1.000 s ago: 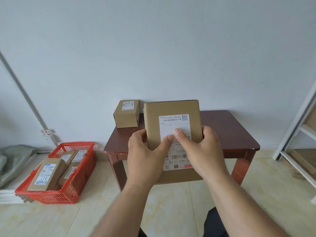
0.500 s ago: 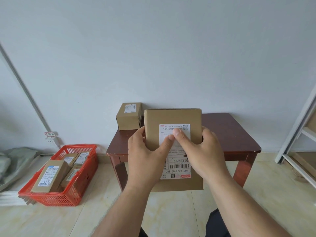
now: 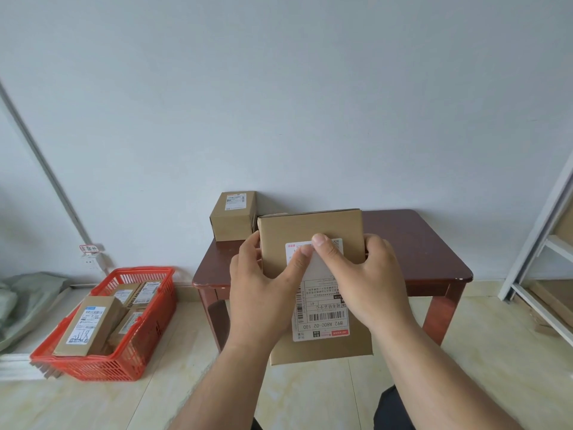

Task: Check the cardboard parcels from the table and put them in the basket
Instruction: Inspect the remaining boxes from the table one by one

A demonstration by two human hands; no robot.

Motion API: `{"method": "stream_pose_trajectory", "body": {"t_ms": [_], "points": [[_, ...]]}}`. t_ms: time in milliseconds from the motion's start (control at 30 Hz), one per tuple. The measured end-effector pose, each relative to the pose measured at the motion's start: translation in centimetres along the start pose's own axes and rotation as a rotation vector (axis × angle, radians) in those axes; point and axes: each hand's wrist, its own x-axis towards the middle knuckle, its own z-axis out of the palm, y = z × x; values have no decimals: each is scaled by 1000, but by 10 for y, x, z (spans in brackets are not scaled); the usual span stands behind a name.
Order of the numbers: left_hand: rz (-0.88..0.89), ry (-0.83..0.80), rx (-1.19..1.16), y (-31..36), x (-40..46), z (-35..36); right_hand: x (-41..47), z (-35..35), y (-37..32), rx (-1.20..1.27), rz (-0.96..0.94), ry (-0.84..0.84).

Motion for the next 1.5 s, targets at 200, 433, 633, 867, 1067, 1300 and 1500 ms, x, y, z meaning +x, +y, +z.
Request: {"method": "stream_pose_trajectory", "body": {"t_ms": [200,433,633,867,1067,1300,1500], "points": [[-50,12,-66,11,0,-1,-5,3,1,-59,4,10],[-7,11,-28,9,0,0,-8,3,3,-67,-29,-4],[-1,4,-50,8,-6,0,-6,-1,-1,-39,26,-41],[-64,43,-73,16,-7,0,-23,1,4,19,17,8],[-72,2,-94,14,-19,4,-14,1,5,62,91,1],[-87,-62,-64,12,-16,3,-22,0,8,95,117,-79],[-102,-76,-60,4,-22,8,-19,-1,4,125,134,-76]]}}
